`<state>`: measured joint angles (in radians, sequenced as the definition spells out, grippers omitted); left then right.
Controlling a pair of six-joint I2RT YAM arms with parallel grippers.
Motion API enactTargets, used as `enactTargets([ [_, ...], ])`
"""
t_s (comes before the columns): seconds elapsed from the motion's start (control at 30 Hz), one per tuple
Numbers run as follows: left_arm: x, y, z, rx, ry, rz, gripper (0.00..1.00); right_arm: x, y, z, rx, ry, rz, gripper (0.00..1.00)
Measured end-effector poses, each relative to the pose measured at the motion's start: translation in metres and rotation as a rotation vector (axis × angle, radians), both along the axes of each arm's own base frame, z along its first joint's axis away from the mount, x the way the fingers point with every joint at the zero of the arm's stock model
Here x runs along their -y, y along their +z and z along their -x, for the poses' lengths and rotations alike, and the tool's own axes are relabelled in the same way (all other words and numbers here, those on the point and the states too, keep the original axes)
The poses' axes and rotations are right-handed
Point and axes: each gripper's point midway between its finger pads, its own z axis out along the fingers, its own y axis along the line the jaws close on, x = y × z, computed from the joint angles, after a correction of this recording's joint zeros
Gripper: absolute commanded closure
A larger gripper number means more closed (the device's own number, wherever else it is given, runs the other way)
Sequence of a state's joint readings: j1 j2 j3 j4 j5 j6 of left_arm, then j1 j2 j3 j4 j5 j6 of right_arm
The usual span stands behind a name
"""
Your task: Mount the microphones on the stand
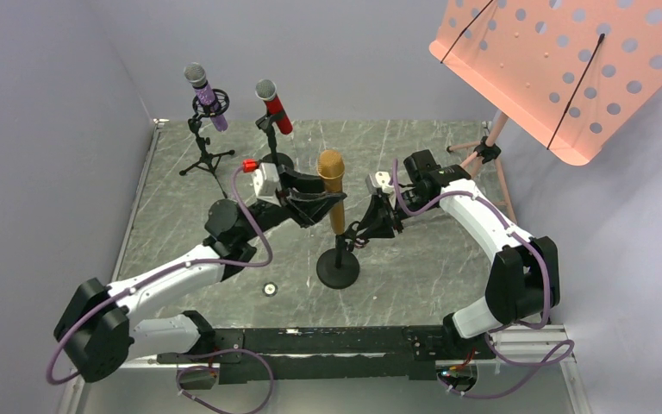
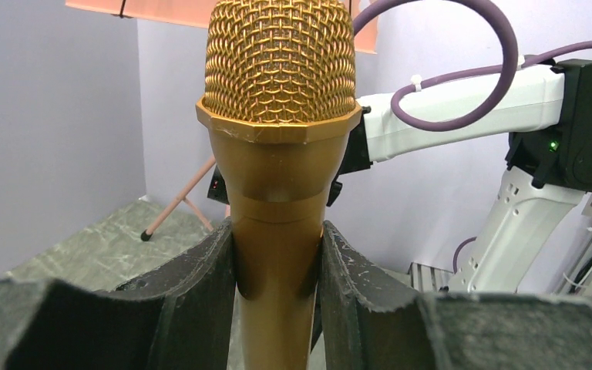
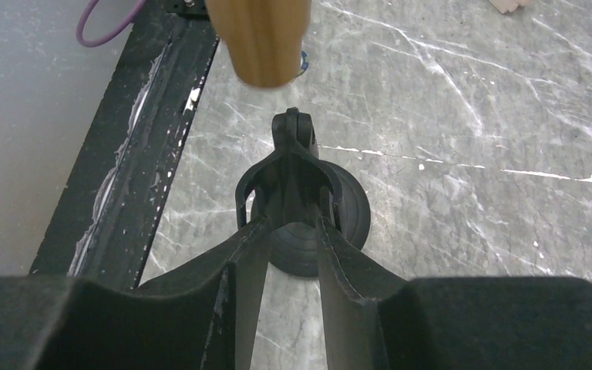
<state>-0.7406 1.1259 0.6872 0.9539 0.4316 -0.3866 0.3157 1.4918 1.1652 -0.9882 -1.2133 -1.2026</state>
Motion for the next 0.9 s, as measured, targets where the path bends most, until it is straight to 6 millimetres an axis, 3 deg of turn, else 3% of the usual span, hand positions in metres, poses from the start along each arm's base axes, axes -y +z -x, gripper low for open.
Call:
enactTargets([
  [0.37, 0.039, -0.031, -0.022, -0.080, -0.003, 0.068, 1.00, 0.000, 0.000, 0.001, 0.003, 0.003, -0.001, 0.60],
  [0.6, 0.034, -0.018, -0.022, -0.069, 0.033, 0.152, 1.00, 0.000, 0.000, 0.001, 0.003, 0.005, -0.001, 0.59],
  [0.9, 0.024, -0.045, -0.025, -0.122, 0.103, 0.202, 1.00, 0.001, 0.000, 0.002, 0.003, 0.006, -0.001, 0.60],
])
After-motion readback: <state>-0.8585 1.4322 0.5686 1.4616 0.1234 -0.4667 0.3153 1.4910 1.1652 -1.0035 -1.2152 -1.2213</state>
